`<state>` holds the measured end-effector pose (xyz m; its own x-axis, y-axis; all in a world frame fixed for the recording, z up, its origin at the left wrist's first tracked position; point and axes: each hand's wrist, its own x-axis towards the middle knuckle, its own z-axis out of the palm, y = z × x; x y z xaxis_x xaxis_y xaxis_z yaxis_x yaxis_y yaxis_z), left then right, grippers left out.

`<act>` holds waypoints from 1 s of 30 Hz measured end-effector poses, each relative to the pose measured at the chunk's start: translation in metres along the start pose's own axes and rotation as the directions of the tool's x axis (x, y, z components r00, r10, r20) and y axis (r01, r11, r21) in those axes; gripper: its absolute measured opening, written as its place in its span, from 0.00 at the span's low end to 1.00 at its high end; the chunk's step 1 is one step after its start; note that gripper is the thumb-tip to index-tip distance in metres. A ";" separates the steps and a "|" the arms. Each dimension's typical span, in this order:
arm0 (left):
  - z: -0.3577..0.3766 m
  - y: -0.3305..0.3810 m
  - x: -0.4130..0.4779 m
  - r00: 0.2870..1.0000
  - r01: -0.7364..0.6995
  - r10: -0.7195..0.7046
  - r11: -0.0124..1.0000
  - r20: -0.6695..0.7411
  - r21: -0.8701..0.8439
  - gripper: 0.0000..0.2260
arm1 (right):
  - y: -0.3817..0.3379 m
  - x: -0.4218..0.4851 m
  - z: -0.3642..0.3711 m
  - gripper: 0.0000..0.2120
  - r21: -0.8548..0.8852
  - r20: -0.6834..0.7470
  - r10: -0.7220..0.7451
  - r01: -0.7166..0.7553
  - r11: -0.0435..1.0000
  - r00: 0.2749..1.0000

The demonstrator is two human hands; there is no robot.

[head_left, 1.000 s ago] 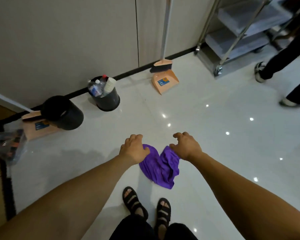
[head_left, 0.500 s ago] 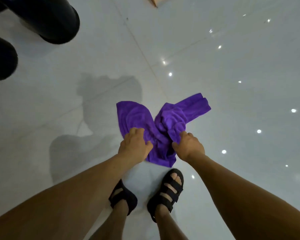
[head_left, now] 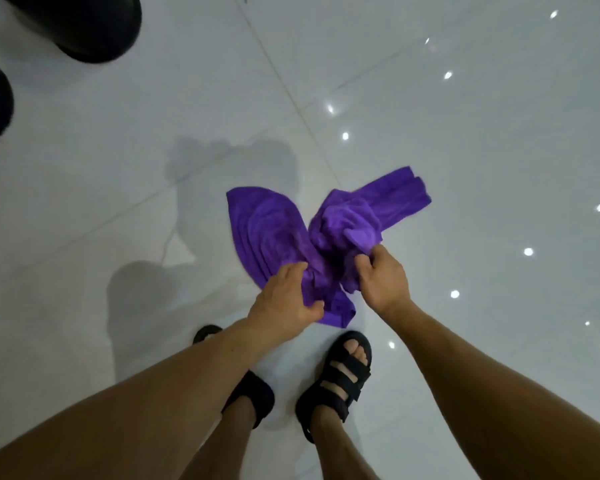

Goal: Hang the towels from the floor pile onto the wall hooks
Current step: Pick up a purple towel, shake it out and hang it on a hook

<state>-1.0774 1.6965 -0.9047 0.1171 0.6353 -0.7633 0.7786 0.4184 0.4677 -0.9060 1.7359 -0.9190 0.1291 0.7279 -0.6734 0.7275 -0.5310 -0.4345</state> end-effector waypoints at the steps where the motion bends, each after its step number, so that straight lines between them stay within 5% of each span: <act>1: -0.013 0.012 -0.010 1.000 -0.028 0.028 1.000 0.008 -0.002 0.38 | -0.019 -0.013 -0.015 0.12 0.103 -0.010 -0.037 0.038 0.994 0.999; 6: -0.107 0.086 -0.072 0.987 -0.153 0.144 0.976 -0.066 -0.157 0.45 | -0.129 -0.089 -0.103 0.10 0.505 -0.044 -0.095 0.104 0.857 0.994; 12: -0.215 0.151 -0.165 0.925 -0.345 0.240 0.856 -0.296 -0.384 0.24 | -0.258 -0.188 -0.208 0.10 0.713 -0.125 -0.183 0.216 0.667 0.975; 16: -0.289 0.175 -0.233 0.908 -0.351 0.227 0.870 -0.351 -0.346 0.11 | -0.347 -0.247 -0.274 0.16 0.771 -0.171 -0.280 0.305 0.559 0.945; 21: -0.390 0.204 -0.319 0.884 -0.394 0.247 0.850 -0.396 -0.351 0.14 | -0.436 -0.314 -0.334 0.12 0.674 -0.189 -0.509 0.488 0.555 0.840; 23: -0.427 0.215 -0.354 0.850 -0.443 0.215 0.785 -0.481 -0.433 0.15 | -0.456 -0.338 -0.340 0.15 0.617 -0.119 -0.611 0.541 0.572 0.782; 26: -0.479 0.228 -0.401 0.809 -0.546 0.140 0.538 -0.571 -0.642 0.13 | -0.478 -0.370 -0.331 0.28 0.600 0.015 -0.650 0.513 0.614 0.760; 30: -0.537 0.235 -0.466 0.772 -0.616 0.096 0.360 -0.629 -0.701 0.05 | -0.507 -0.407 -0.304 0.25 0.524 0.114 -0.668 0.527 0.669 0.736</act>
<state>-1.2802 1.8473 -0.2003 -0.2229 0.9384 -0.2641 -0.2240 0.2144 0.9507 -1.1228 1.8408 -0.2421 -0.4675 0.8407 -0.2731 0.2018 -0.1993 -0.9589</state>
